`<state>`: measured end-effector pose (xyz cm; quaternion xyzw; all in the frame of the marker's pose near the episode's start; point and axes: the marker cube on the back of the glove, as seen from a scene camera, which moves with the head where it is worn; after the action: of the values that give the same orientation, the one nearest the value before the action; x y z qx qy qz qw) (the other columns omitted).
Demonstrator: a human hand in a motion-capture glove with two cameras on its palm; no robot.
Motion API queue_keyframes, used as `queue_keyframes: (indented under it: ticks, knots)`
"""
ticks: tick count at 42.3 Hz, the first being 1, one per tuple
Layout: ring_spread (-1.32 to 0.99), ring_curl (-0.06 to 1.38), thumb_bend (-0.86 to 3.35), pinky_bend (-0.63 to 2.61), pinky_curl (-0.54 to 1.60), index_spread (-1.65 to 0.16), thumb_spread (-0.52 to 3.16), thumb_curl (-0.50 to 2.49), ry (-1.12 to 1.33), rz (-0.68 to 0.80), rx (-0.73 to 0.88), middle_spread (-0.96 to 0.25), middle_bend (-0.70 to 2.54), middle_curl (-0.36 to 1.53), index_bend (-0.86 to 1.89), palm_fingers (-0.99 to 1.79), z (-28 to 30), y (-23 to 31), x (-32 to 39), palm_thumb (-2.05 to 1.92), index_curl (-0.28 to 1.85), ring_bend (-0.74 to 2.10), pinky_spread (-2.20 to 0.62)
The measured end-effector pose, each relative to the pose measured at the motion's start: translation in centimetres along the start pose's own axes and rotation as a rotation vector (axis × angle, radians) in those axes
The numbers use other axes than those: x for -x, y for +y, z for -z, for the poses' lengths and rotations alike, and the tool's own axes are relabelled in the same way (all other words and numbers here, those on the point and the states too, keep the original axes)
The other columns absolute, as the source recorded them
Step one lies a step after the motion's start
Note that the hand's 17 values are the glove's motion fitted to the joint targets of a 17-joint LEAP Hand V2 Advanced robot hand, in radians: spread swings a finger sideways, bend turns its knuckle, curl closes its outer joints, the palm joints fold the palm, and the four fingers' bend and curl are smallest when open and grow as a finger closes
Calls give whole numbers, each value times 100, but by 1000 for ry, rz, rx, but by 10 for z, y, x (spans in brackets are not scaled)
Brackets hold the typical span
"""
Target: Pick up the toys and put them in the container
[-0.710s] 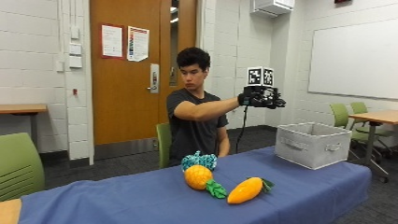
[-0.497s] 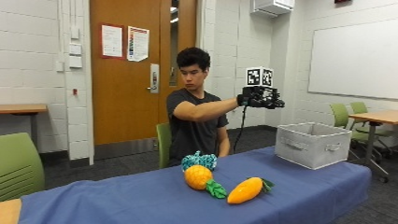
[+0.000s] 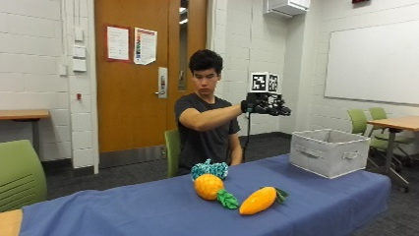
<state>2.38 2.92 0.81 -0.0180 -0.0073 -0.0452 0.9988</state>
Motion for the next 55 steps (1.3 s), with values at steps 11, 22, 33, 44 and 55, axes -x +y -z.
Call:
queue_keyframes:
  ticks: [11, 22, 33, 44, 55]
  knots:
    - [-30, 20, -8, 59, 30, -20, 106, 7, 8, -4, 28, -8, 25, 29, 15, 4, -8, 51, -60, -12, 24, 30, -14]
    - [-31, 22, -8, 60, 32, -20, 100, 11, 6, -57, -9, -8, 26, 32, 16, 4, -48, 100, -132, -11, 27, 32, -15]
    - [-32, 24, -8, 59, 33, -21, 97, 13, -39, -81, 55, -8, 26, 35, 17, 4, -124, 124, -170, -11, 30, 32, -15]
    - [-32, 25, -9, 58, 34, -22, 92, 15, -82, -94, 144, -8, 22, 36, 19, 1, -199, 140, -190, -12, 34, 28, -15]
    - [-32, 26, -8, 58, 34, -23, 87, 18, -57, -113, 219, -9, 19, 36, 19, -1, -246, 146, -199, -9, 37, 23, -16]
